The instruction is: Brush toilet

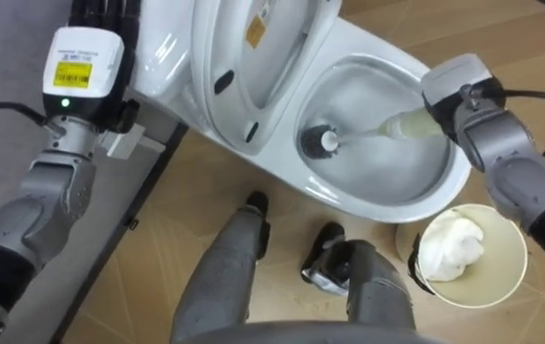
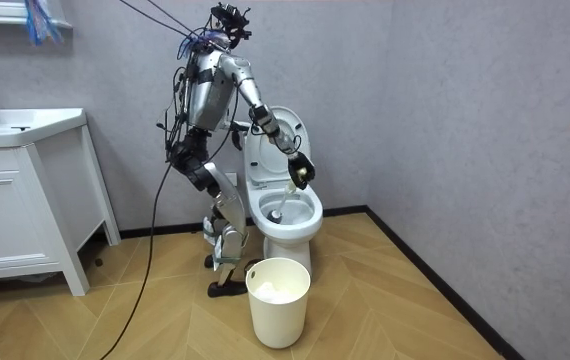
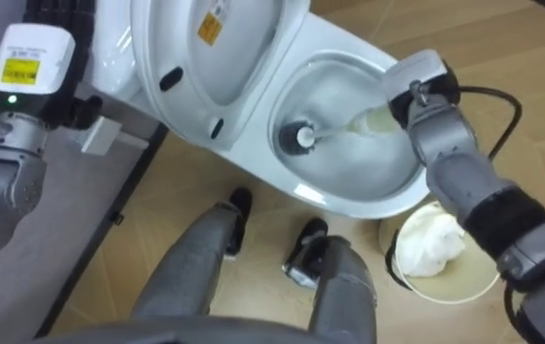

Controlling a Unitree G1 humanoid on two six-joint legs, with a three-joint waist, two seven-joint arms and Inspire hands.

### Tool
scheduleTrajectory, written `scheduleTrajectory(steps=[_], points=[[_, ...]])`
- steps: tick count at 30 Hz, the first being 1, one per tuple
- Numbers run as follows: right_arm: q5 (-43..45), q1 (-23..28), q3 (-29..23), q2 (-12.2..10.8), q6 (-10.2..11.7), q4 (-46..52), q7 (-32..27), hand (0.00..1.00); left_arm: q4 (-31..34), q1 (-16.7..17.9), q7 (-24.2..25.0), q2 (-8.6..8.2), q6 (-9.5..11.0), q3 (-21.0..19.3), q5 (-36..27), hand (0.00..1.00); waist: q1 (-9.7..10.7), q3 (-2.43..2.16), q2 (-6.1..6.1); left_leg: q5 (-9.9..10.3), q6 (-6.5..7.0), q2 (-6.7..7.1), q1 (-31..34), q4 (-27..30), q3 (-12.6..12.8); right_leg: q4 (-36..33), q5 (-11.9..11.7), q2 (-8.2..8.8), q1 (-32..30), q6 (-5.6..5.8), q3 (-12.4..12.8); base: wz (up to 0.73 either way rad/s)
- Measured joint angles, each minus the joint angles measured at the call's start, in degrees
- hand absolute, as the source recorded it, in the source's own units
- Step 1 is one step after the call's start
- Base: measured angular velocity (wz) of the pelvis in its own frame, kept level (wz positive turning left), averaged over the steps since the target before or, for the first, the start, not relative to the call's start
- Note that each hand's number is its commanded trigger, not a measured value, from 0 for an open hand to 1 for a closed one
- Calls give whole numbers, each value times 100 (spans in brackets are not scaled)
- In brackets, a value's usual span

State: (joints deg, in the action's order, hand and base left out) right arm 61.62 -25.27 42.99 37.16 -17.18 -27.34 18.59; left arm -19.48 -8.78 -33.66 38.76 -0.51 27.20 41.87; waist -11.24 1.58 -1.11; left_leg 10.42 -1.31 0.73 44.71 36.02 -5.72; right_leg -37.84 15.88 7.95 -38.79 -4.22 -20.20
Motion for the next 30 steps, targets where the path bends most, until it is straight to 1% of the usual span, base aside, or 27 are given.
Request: scheduleTrajectory(steps=[1, 2, 3, 4, 6, 7, 8, 9, 10, 11, 12, 13, 15, 16, 18, 22, 25, 26, 27, 28, 30], points=[[-171, -59, 1, -24, 53, -206, -109, 100, -2, -8, -1, 4, 20, 0, -3, 0, 0, 6, -10, -3, 3, 1, -1, -6, 7, -5, 2, 3, -2, 3, 7, 0], [-572, -212, -36, -71, 173, -649, -298, 100, -32, -41, -12, 12, 54, -5, 42, 0, -11, 26, -43, -9, 9, 4, -1, -23, 26, -19, 1, 17, -23, 3, 15, -5], [-1010, -394, -62, -129, 316, -1110, -463, 100, -31, -47, -64, 51, 63, -10, 60, 0, -10, 71, -118, -15, 9, 2, -14, -40, 64, -44, 0, 19, -51, 0, 68, -10], [-1231, -484, -65, -148, 400, -1308, -550, 100, -28, -48, -103, 84, 72, -11, 53, 0, -18, 94, -164, -15, 9, 5, -17, -48, 93, -75, 0, 27, -82, 0, 111, -10], [-2146, -759, -182, -142, 759, -2037, -882, 100, -10, -170, -216, 133, 91, -16, 51, 0, 14, 168, -291, -62, 10, 10, 86, -51, 93, -116, 2, 58, -181, -22, 75, 3], [-2303, -827, -207, -149, 838, -2197, -947, 100, -3, -196, -240, 146, 91, -22, 65, 0, 14, 188, -324, -65, 10, 9, 113, -43, 93, -131, 2, 60, -213, -23, 77, 8], [-2526, -957, -259, -149, 985, -2484, -1114, 100, 29, -206, -337, 170, 101, -71, 133, 0, 25, 228, -395, -66, 9, 18, 175, -23, 92, -179, 4, 76, -283, -26, 88, 4], [-2761, -1107, -330, -148, 1112, -2811, -1301, 100, 76, -206, -424, 211, 111, -117, 258, 0, 27, 254, -447, -72, 11, 25, 244, -9, 92, -206, 8, 88, -352, -33, 91, 0], [-2832, -1184, -350, -148, 1149, -2944, -1384, 100, 92, -206, -464, 236, 114, -129, 301, 0, 37, 264, -470, -75, 12, 26, 276, -3, 91, -209, 8, 88, -381, -33, 93, 0], [-2851, -1317, -376, -136, 1175, -3170, -1555, 100, 115, -220, -535, 278, 114, -133, 388, 0, 60, 263, -501, -80, 19, 35, 340, 15, 90, -225, 8, 97, -444, -33, 98, 4], [-2899, -1461, -379, -124, 1239, -3393, -1699, 100, 115, -229, -605, 306, 113, -144, 396, 0, 77, 271, -537, -87, 29, 65, 374, 32, 85, -279, 12, 128, -488, -27, 107, 11], [-2999, -1540, -380, -120, 1290, -3521, -1837, 100, 124, -234, -629, 324, 112, -145, 396, 0, 135, 273, -573, -106, 43, 109, 377, 55, 81, -324, 27, 180, -509, -13, 108, 11], [-3016, -1551, -386, -106, 1302, -3556, -2034, 100, 157, -252, -620, 338, 98, -145, 397, 0, 172, 272, -607, -111, 53, 111, 388, 81, 82, -324, 30, 197, -506, -7, 104, 6], [-3020, -1551, -389, -104, 1350, -3605, -2117, 100, 156, -286, -605, 338, 98, -145, 398, 0, 178, 275, -623, -119, 67, 107, 390, 91, 81, -325, 33, 207, -500, 2, 105, 0], [-3020, -1550, -390, -107, 1401, -3636, -2224, 100, 156, -309, -560, 337, 82, -147, 440, 0, 199, 276, -626, -123, 75, 107, 396, 133, 81, -328, 25, 210, -490, 22, 110, -2], [-2998, -1550, -398, -109, 1411, -3646, -2405, 100, 153, -350, -435, 338, 58, -232, 659, 0, 257, 277, -622, -131, 97, 111, 418, 137, 77, -340, 14, 214, -489, 44, 104, 0], [-2933, -1549, -427, -107, 1411, -3637, -2434, 100, 145, -382, -435, 329, 38, -233, 713, 0, 271, 285, -594, -133, 102, 114, 449, 161, 59, -344, 5, 208, -500, 53, 86, 1], [-2886, -1549, -426, -105, 1404, -3637, -2467, 100, 136, -405, -435, 296, 34, -232, 714, 0, 264, 292, -549, -133, 102, 113, 463, 167, 42, -320, -16, 193, -494, 52, 67, 0], [-2839, -1535, -423, -106, 1400, -3637, -2481, 100, 140, -432, -417, 249, 31, -228, 712, 0, 197, 310, -511, -133, 103, 109, 465, 166, 49, -307, -31, 194, -495, 41, 49, -5], [-2821, -1516, -413, -108, 1394, -3638, -2489, 100, 145, -447, -393, 242, 31, -218, 705, 0, 163, 315, -499, -134, 104, 109, 464, 164, 57, -306, -34, 194, -499, 36, 52, -5], [-2658, -1401, -404, -118, 1330, -3548, -2508, 100, 158, -461, -293, 238, 32, -198, 709, 0, 101, 303, -389, -135, 106, 101, 455, 158, 64, -310, -34, 207, -503, 37, 52, 0]])
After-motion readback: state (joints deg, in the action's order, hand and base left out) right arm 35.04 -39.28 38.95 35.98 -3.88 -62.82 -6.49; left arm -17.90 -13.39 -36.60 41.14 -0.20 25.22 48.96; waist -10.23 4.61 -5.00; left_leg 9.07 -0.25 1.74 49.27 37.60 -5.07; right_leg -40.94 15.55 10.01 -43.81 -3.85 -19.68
